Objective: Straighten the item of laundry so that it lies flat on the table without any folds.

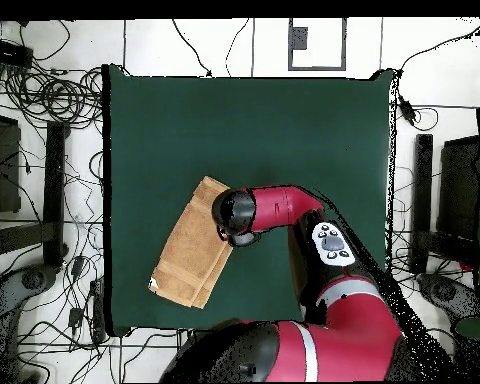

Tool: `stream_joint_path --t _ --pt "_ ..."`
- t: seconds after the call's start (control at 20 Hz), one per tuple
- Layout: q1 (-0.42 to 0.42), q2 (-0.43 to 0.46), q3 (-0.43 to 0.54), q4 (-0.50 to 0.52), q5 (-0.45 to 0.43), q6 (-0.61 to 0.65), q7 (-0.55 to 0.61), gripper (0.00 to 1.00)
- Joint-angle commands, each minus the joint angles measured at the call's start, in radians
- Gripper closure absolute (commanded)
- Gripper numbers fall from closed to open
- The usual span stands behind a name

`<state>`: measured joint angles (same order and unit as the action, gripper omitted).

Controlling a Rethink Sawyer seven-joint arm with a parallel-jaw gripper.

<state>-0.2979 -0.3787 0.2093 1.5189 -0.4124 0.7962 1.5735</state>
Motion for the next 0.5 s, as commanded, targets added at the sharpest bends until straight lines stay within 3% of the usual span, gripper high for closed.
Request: stream_joint_path --t 0.05,0.4,0.45,0.5 --pt "-0.029 0.271 0.006 -0.124 -0.079 -0.184 0.035 0.00" --pt "-0.023 0.267 0.004 -0.132 -0.072 -0.138 0.031 0.00" --pt "-0.024 0.267 0.006 -0.131 -0.074 -0.139 0.030 1.00" --pt "-0.024 0.267 0.006 -0.131 -0.075 -0.139 0.029 1.00"
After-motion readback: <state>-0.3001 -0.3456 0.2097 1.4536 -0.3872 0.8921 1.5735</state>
